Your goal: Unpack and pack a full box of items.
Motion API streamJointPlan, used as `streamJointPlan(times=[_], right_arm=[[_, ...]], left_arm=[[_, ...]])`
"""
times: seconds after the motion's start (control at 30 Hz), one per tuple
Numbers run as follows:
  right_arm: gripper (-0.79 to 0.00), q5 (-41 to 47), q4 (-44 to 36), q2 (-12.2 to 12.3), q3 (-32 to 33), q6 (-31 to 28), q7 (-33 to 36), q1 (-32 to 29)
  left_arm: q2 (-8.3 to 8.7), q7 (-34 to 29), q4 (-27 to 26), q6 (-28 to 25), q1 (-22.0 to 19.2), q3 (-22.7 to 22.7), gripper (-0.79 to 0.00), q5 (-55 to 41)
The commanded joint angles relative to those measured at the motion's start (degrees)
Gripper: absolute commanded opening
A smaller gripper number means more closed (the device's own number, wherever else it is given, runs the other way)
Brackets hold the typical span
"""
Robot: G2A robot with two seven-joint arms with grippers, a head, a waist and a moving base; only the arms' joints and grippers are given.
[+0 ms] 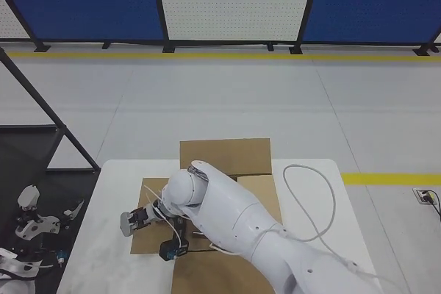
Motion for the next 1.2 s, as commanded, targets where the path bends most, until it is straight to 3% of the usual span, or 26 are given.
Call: streamJointPlan(times=[0.0, 0.27, 0.8, 1.17], right_arm=[[0.0, 0.4, 1.0, -0.2, 0.1, 0.8, 0.0, -0.3], [0.0, 1.2, 4.0, -1.1, 0.1, 3.0, -2.4, -0.1], [0.0, -0.6, 7.3, -3.0, -0.2, -0.2, -2.2, -0.2], [0.0, 3.0, 8.5, -2.4, 1.6, 6.1, -0.1, 1.3]], left_arm=[[0.0, 0.0, 0.0, 0.0, 0.0, 0.0, 0.0, 0.0], [0.0, 0.0, 0.0, 0.0, 0.0, 0.0, 0.0, 0.0], [0.0, 0.0, 0.0, 0.0, 0.0, 0.0, 0.0, 0.0], [0.0, 0.0, 0.0, 0.0, 0.0, 0.0, 0.0, 0.0]])
